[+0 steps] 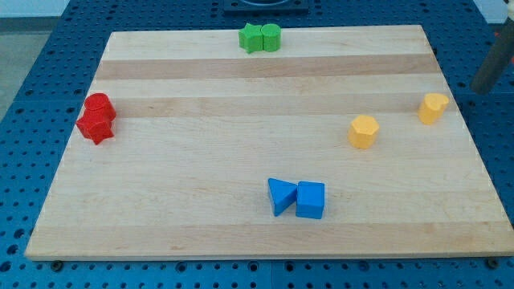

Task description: Move the yellow heart to the top of the yellow hexagon

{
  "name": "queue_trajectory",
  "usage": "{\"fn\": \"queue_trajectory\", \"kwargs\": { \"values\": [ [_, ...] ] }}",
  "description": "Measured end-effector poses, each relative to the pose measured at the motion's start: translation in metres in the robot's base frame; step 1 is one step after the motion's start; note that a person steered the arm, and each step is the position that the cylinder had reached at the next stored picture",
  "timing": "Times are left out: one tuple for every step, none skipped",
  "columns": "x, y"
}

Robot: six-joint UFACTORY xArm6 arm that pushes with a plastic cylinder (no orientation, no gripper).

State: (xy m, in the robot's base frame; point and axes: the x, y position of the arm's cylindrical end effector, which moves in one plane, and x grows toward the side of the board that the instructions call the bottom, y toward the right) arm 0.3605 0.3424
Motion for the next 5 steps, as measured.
{"fn": "queue_trajectory", "kwargs": {
  "values": [
    [0.0,0.002],
    [0.01,0.003],
    [0.032,0.003],
    [0.043,-0.002],
    [0.052,-0.043]
  ]
}}
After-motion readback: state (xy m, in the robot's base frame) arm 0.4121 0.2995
